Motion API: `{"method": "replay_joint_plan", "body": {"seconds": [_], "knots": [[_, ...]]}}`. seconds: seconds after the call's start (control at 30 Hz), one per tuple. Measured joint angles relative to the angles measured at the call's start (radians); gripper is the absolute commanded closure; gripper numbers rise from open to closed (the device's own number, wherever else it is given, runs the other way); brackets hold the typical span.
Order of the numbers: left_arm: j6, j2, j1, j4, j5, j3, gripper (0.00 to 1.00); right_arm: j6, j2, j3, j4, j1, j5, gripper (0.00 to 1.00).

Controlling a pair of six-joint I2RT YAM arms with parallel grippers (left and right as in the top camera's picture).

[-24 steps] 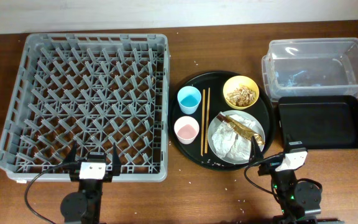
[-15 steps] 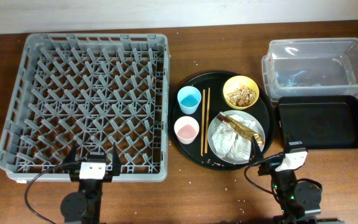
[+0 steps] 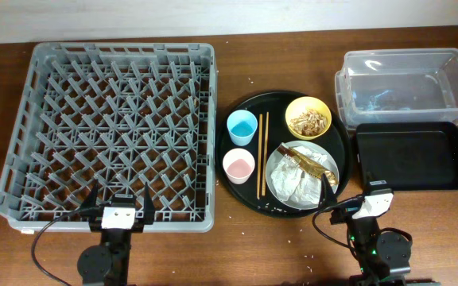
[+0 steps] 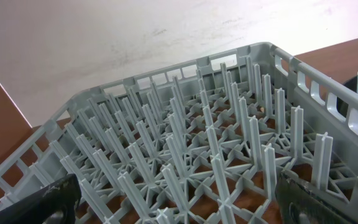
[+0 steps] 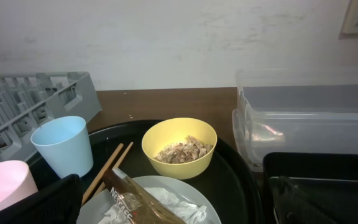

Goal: Sort waste into correct bins and load items into the dishwasher rack

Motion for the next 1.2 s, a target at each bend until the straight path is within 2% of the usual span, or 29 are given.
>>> {"method": "replay_joint_plan", "body": {"seconds": [0.57,0.73,0.97,1.1,1.2], "knots": [[0.000,0.000,0.000,0.000,0.000,0.000,0.01,0.000,0.000,0.000,0.002,0.000,-0.004,0.02],[0.000,0.000,0.000,0.000,0.000,0.000,0.01,0.000,0.000,0.010,0.003,0.000,-0.081,0.01],[0.000,0.000,0.000,0.000,0.000,0.000,0.01,0.000,0.082,0.277,-0.124,0.000,-0.134,0.02],[0.000,0.000,0.000,0.000,0.000,0.000,0.01,-0.017,0.264,0.457,-0.243,0.000,-0.182,0.01],[0.000,0.000,0.000,0.000,0.000,0.000,0.01,-0.050,0.439,0.612,-0.420,0.000,-0.220,0.02]]}}
